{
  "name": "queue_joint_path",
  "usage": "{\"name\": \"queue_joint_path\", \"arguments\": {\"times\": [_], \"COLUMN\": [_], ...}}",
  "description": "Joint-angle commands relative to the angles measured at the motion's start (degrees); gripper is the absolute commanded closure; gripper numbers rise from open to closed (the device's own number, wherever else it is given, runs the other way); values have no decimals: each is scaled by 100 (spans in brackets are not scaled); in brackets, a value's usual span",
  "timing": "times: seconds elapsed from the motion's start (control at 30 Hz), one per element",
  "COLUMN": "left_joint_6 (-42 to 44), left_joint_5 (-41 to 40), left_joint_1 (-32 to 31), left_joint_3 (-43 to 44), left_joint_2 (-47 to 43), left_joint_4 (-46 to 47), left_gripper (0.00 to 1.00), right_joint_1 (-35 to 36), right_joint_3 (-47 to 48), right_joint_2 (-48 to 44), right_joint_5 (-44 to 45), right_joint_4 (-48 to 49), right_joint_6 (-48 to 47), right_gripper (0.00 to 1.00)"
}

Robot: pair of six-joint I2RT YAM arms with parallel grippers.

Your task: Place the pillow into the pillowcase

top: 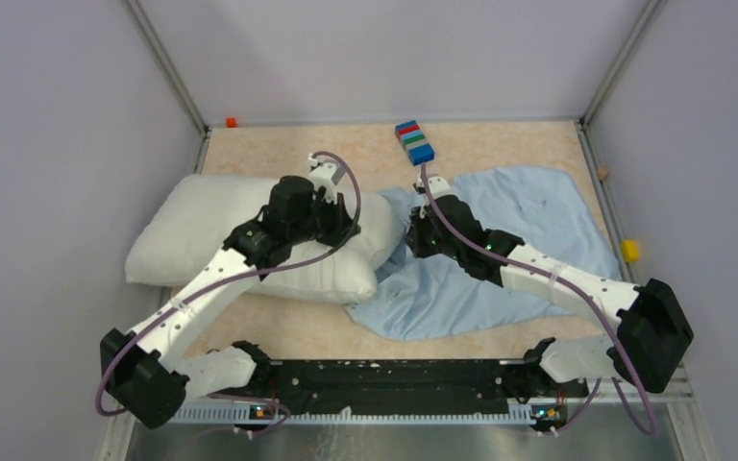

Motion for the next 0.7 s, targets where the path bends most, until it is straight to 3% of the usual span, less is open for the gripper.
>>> {"name": "queue_joint_path", "arguments": {"times": [0.0, 0.37, 0.5, 0.63, 0.67], "left_joint_6": [-245, -163, -500, -583, -583], "left_joint_5": [-593, -1230, -876, -687, -662], "left_joint_1": [-7, -9, -34, -141, -145], "left_joint_3": [574, -276, -327, -524, -537], "left_joint_2": [349, 1323, 1873, 1992, 1936], "left_joint_4": [1269, 3613, 3502, 3489, 3440], "left_gripper": [100, 100, 100, 100, 95], "right_joint_1": [42, 33, 40, -15, -32], "right_joint_3": [-124, 218, 456, 572, 599], "right_joint_2": [-214, -109, -43, 71, 125], "right_joint_5": [-347, -879, -1295, -1156, -1034], "right_joint_4": [249, 105, 19, -220, -353], "right_joint_6": [-284, -390, -418, -307, -259], "right_gripper": [100, 100, 100, 100, 100]}}
